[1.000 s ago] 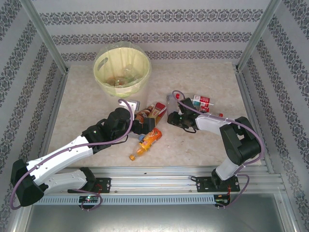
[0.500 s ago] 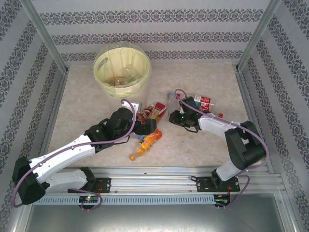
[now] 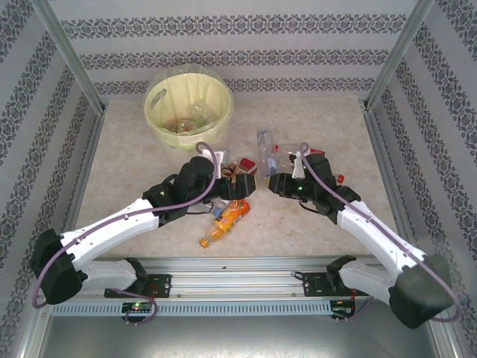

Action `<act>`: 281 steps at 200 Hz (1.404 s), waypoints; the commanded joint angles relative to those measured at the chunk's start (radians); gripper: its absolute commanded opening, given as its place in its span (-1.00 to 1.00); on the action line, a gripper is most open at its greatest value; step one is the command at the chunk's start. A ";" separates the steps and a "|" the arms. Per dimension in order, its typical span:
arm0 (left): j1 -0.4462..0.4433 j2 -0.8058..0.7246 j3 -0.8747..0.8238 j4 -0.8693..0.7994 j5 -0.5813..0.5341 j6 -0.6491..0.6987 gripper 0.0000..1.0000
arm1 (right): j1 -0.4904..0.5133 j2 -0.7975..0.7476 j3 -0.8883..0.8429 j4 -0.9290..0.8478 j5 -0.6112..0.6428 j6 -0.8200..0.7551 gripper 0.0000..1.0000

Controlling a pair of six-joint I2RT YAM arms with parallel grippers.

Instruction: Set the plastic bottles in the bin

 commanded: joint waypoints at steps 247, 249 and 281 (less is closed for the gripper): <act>0.093 0.161 0.017 0.462 0.265 -0.246 0.13 | 0.047 -0.166 -0.036 0.055 -0.292 0.080 -0.43; 0.093 0.160 0.018 0.459 0.265 -0.245 0.13 | 0.048 -0.166 -0.036 0.055 -0.291 0.080 -0.42; 0.094 0.150 0.028 0.385 0.266 -0.189 0.10 | 0.049 -0.179 -0.027 0.036 -0.279 0.078 -0.20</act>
